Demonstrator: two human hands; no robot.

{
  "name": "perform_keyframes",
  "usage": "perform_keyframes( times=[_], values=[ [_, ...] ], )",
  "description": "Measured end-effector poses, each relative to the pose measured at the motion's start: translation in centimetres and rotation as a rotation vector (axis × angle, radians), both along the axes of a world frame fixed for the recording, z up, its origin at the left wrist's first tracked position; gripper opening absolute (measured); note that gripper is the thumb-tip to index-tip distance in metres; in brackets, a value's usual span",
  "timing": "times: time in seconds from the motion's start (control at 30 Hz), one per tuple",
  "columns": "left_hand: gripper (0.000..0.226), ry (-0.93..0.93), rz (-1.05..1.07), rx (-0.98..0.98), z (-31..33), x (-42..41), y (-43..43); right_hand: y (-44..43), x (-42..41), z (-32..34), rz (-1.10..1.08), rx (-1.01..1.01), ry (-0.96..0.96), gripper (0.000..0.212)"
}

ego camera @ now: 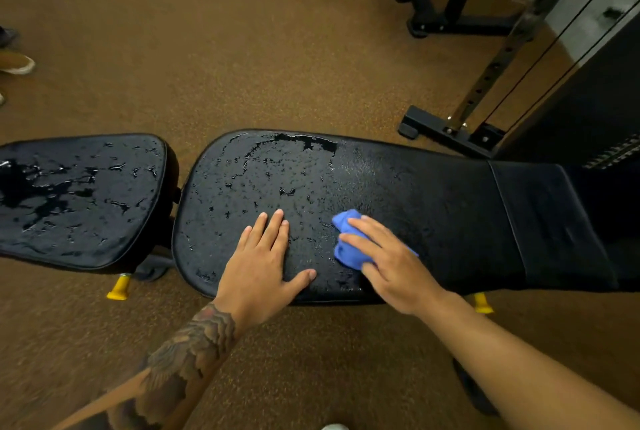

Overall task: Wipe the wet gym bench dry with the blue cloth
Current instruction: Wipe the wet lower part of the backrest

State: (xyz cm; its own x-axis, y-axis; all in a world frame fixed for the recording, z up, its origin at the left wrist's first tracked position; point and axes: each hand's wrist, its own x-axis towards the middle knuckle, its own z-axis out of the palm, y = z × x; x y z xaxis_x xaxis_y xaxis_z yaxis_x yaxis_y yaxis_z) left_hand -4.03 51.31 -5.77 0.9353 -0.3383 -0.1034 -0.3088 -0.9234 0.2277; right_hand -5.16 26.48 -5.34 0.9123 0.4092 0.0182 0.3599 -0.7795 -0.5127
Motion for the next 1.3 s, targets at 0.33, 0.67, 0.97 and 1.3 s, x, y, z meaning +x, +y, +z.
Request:
perform_keyframes(
  times=[0.33, 0.67, 0.97, 1.3],
  values=[
    [0.101, 0.026, 0.018, 0.077, 0.4, 1.6, -0.1, 3.7, 10.0, -0.6, -0.311, -0.003, 0.032, 0.059],
    [0.1, 0.044, 0.004, 0.053, 1.0, 1.6, 0.1, 0.1, 6.4, -0.1, -0.256, -0.037, 0.001, 0.055],
    [0.097, 0.015, -0.003, 0.05, 0.7, 1.5, 0.1, 5.6, 13.3, -0.1, -0.123, -0.031, 0.017, 0.06],
    [0.095, 0.025, 0.005, 0.031, 1.0, 1.3, 0.1, 1.8, 16.0, -0.1, -0.338, -0.077, -0.023, 0.06]
  ],
)
